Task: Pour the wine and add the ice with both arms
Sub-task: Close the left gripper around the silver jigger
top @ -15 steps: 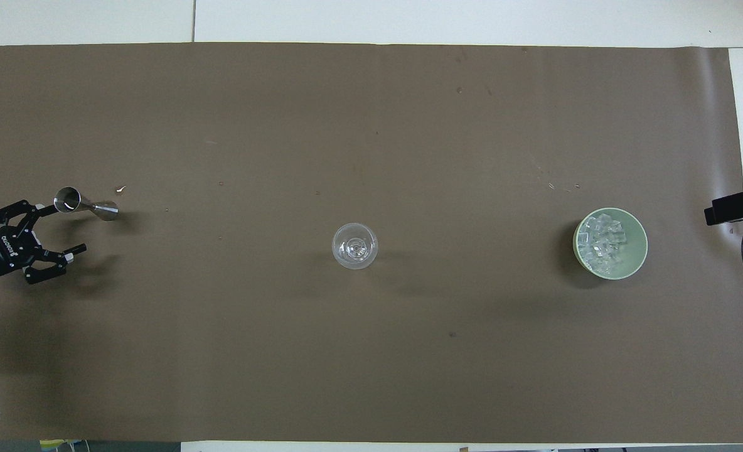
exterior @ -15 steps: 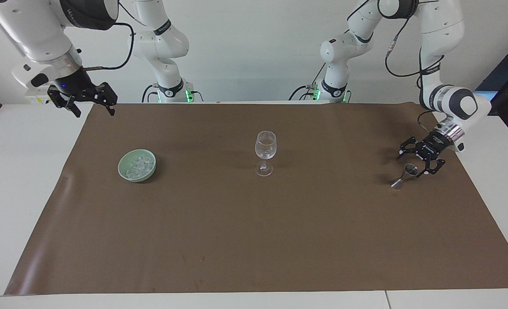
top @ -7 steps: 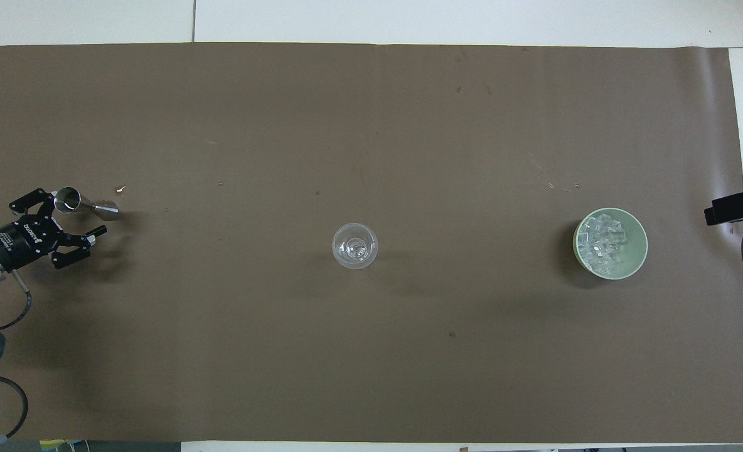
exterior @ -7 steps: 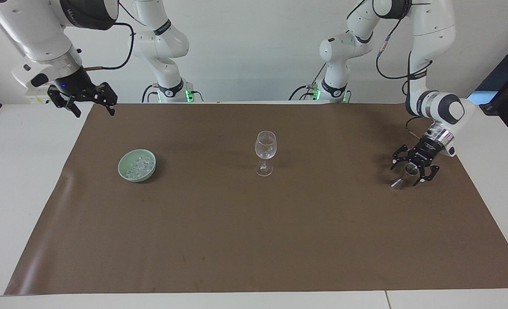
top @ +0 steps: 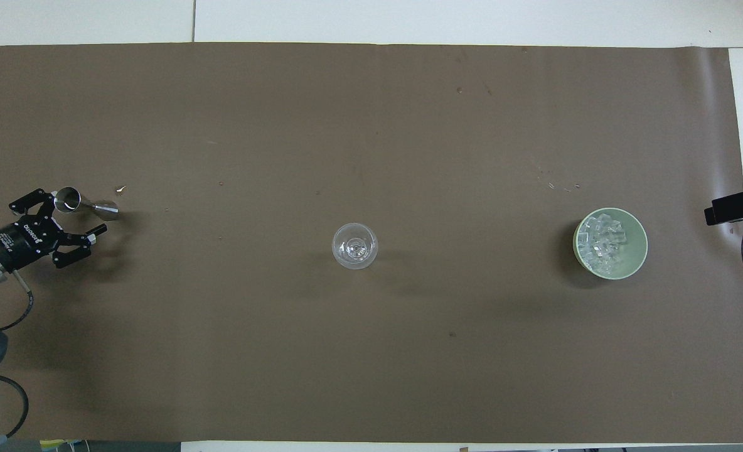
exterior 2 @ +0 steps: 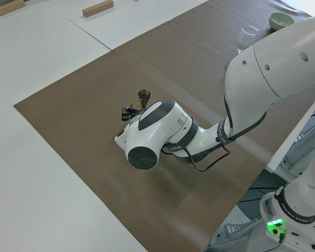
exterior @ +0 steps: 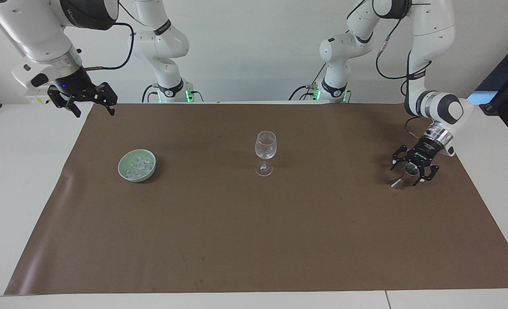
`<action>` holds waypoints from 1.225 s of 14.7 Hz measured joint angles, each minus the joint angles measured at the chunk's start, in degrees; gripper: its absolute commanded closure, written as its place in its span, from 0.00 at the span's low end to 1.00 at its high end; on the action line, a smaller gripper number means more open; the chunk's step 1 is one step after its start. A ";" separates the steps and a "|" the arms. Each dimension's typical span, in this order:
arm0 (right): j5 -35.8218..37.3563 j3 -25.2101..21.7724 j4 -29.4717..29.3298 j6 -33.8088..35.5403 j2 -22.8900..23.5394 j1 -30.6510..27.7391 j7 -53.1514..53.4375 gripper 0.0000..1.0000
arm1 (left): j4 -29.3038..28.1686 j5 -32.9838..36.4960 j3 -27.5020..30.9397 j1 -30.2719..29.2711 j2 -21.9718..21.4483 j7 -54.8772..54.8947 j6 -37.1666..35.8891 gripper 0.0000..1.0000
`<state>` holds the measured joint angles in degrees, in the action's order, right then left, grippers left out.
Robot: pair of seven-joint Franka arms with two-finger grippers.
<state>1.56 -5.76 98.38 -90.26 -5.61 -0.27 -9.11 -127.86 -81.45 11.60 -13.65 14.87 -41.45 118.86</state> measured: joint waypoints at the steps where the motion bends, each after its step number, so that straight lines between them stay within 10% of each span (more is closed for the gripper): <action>1: 0.00 0.00 0.00 0.00 0.00 0.00 0.00 0.00 | 0.00 -0.15 -0.01 0.14 -0.05 0.03 0.00 0.05; 5: 0.00 0.00 0.00 0.00 0.00 0.00 0.00 0.00 | 0.00 -0.61 -0.02 0.78 -0.09 0.27 0.09 0.14; 8: 0.00 0.00 0.00 0.00 0.00 0.00 0.00 0.00 | 0.00 -0.72 -0.03 1.24 -0.09 0.67 0.22 0.91; 9: 0.00 0.00 0.00 0.00 0.00 0.00 0.00 0.00 | 0.00 -0.74 -0.03 1.29 -0.09 0.70 0.29 1.00; 18: 0.00 0.00 0.00 0.00 0.00 0.00 0.00 0.00 | 0.00 -0.88 0.39 0.27 -0.27 0.75 0.55 1.00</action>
<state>1.56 -5.76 98.38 -90.26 -5.61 -0.27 -9.11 -127.85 -82.33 12.00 -13.38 14.60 -40.70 119.41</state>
